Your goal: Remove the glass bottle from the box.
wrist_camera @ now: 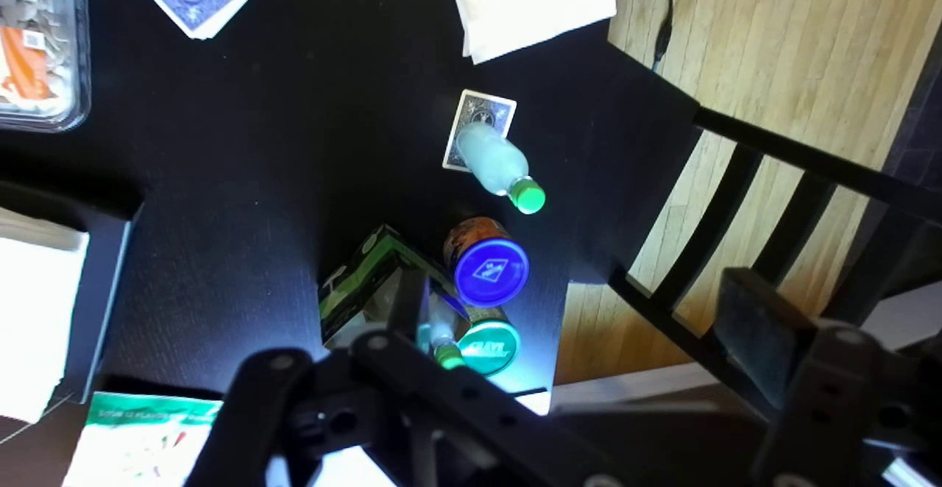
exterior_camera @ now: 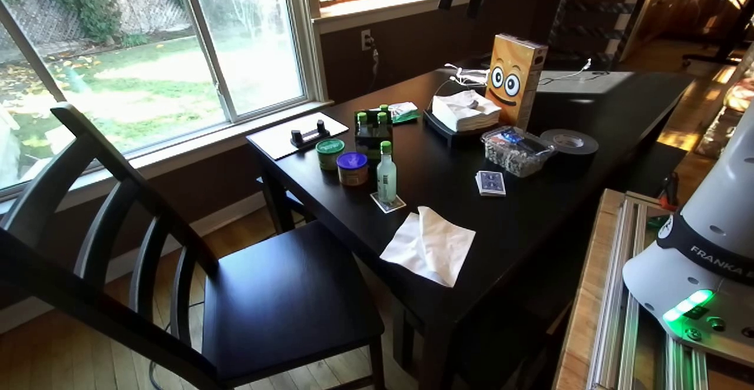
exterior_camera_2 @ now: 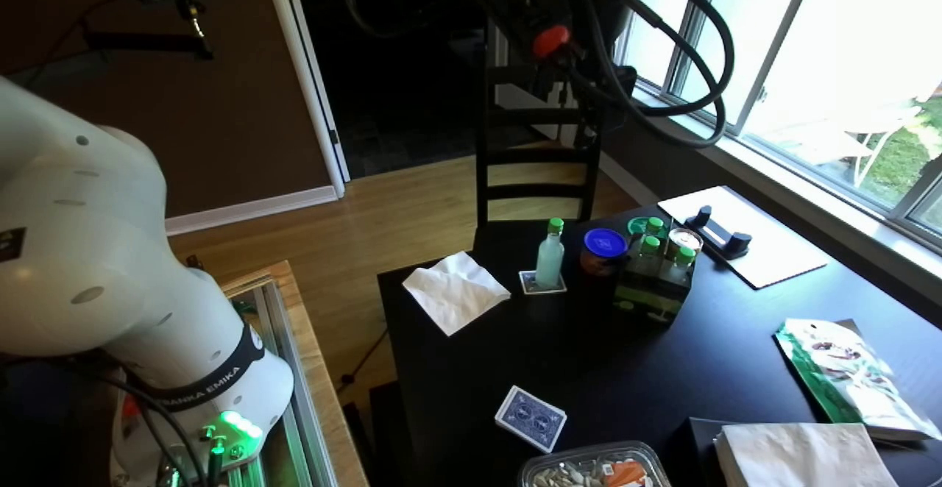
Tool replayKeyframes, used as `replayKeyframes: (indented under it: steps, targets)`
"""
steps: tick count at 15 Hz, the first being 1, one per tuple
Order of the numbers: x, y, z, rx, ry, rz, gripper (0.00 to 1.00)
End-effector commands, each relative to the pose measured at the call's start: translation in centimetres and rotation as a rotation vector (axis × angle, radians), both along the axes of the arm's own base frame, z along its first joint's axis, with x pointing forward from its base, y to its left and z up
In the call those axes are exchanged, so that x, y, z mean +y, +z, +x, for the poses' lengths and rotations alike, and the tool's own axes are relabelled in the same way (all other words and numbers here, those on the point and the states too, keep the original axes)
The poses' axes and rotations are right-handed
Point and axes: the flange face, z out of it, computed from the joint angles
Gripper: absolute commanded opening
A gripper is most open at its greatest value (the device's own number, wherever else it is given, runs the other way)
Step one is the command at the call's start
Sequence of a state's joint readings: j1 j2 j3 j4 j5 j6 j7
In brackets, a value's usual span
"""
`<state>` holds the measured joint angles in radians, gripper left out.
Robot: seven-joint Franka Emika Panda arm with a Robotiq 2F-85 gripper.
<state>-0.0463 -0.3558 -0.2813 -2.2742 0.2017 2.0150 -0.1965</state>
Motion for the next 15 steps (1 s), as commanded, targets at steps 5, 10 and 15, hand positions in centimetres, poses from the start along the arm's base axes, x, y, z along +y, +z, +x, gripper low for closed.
replayKeyframes:
  steps: [5, 10, 15]
  targets:
    - [3.5, -1.2, 5.9, -0.127, -0.366, -0.074, 1.00]
    - [6.6, -3.8, 9.9, -0.246, -0.581, -0.104, 1.00]
    - [3.0, -8.1, 11.5, -0.315, -0.757, -0.213, 1.00]
